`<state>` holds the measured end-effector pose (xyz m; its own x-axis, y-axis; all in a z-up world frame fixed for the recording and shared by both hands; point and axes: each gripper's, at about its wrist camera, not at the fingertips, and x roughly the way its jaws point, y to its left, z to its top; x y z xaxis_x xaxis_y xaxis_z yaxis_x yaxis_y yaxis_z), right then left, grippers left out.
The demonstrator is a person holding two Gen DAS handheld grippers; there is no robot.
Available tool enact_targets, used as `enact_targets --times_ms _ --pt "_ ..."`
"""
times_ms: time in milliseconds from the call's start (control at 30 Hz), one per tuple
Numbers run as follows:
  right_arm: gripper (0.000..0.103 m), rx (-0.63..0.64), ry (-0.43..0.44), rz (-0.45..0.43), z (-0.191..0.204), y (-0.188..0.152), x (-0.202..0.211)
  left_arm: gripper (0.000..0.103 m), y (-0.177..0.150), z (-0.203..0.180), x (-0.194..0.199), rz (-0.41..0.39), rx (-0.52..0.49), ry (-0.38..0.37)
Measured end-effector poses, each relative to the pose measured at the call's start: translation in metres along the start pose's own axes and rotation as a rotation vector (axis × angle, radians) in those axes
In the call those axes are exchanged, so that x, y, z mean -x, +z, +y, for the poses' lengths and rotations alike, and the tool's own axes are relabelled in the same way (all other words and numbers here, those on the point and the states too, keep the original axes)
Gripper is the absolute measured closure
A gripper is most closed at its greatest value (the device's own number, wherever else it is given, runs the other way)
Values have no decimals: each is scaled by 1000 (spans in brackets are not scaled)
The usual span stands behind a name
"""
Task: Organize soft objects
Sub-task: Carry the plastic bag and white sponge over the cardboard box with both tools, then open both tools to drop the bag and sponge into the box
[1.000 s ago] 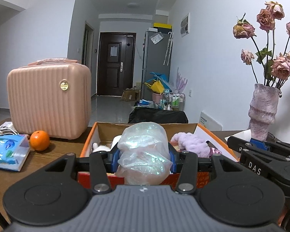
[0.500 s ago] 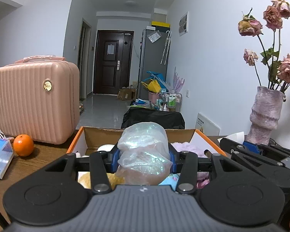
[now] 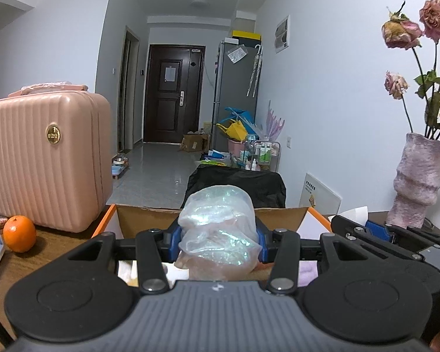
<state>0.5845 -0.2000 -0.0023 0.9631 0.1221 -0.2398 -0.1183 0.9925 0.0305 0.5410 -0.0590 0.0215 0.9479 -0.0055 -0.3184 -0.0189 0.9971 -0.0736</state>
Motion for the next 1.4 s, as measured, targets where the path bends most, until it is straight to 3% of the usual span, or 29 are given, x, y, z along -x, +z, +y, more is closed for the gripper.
enact_targets --times_ms 667,767,833,933,1000,1033,1100,1167,1300,1400 --pt "83 22 4 26 -1 -1 -35 53 0 3 -35 34 -6 61" --pt "80 24 4 33 -2 0 -36 46 0 3 -33 22 -4 76" --pt "78 23 2 38 -3 1 -38 34 0 3 -33 18 4 87" --pt "61 21 -3 43 -5 2 -39 16 1 4 -30 0 15 117" --pt "43 16 -8 44 -6 1 -39 8 1 6 -29 -8 24 134" --pt "38 14 -12 41 -6 1 -39 2 2 6 -28 -12 29 149" --pt "19 9 -17 35 -7 1 -37 0 2 8 -27 -25 37 170" --pt "8 -1 -21 26 -9 1 -36 0 2 10 -27 -25 43 171" --pt "0 -11 -34 13 -11 1 -35 0 3 13 -28 -18 53 174" --pt "0 -11 -39 10 -11 0 -34 0 3 15 -28 -15 60 172"
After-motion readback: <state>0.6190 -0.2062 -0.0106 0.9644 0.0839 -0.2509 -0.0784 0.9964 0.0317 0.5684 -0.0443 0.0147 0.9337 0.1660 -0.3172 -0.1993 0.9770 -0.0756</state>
